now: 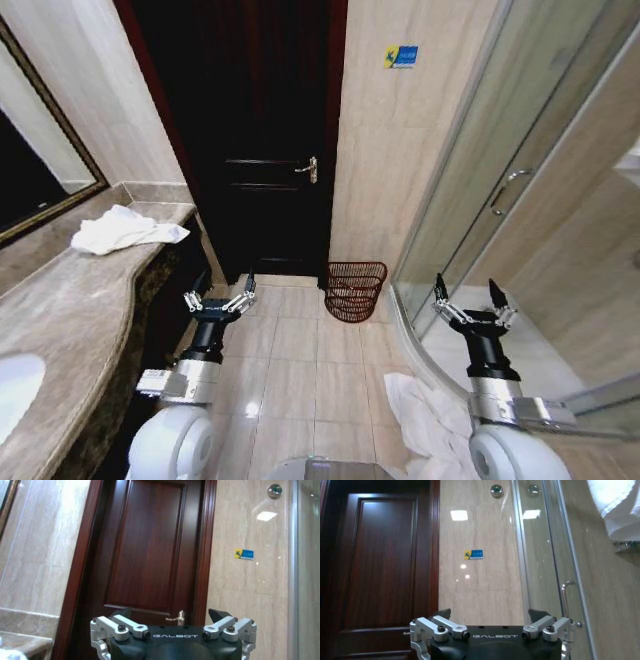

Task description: Discard the used towel into the hamper.

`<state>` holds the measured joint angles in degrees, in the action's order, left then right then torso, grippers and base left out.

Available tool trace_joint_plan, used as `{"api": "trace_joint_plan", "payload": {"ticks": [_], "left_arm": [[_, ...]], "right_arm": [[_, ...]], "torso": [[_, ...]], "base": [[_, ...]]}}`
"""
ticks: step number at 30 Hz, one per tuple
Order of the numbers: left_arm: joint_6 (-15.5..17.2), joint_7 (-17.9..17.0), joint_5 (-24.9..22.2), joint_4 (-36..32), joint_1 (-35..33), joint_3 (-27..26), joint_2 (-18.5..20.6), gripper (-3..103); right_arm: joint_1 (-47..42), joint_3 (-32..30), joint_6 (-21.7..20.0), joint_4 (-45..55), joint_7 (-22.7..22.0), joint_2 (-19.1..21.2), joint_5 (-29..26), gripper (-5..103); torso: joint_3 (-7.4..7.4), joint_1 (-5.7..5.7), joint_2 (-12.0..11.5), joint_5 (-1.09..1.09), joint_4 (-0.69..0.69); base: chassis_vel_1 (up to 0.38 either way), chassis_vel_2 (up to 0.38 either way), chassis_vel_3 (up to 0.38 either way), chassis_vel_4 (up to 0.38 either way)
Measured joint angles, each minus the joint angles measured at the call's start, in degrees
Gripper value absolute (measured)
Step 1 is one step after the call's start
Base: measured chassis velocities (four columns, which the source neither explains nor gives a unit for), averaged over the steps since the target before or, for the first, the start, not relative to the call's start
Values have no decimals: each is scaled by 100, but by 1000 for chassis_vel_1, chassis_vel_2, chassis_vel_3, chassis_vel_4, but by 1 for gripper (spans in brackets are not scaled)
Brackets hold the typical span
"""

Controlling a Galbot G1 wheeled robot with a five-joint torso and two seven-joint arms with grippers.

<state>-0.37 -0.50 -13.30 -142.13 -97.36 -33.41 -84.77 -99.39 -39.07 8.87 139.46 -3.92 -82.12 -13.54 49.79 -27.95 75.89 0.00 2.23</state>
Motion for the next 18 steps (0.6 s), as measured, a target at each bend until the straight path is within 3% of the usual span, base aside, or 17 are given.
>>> {"api": "trace_joint_plan", "payload": {"ticks": [10, 18], "left_arm": [[-8, -94, -92, -42, -2, -53, 19, 100], [52, -221, -75, -107, -52, -65, -262, 100]], "right_arm": [[24, 17, 221, -57, -22, -25, 100, 100], [46, 17, 301, -75, -120, -37, 137, 100]], "torso": [[2, -5, -1, 1, 1], [-1, 3, 1, 0, 0]], "base": [[-152, 150, 150, -153], [-27, 20, 10, 1]]}}
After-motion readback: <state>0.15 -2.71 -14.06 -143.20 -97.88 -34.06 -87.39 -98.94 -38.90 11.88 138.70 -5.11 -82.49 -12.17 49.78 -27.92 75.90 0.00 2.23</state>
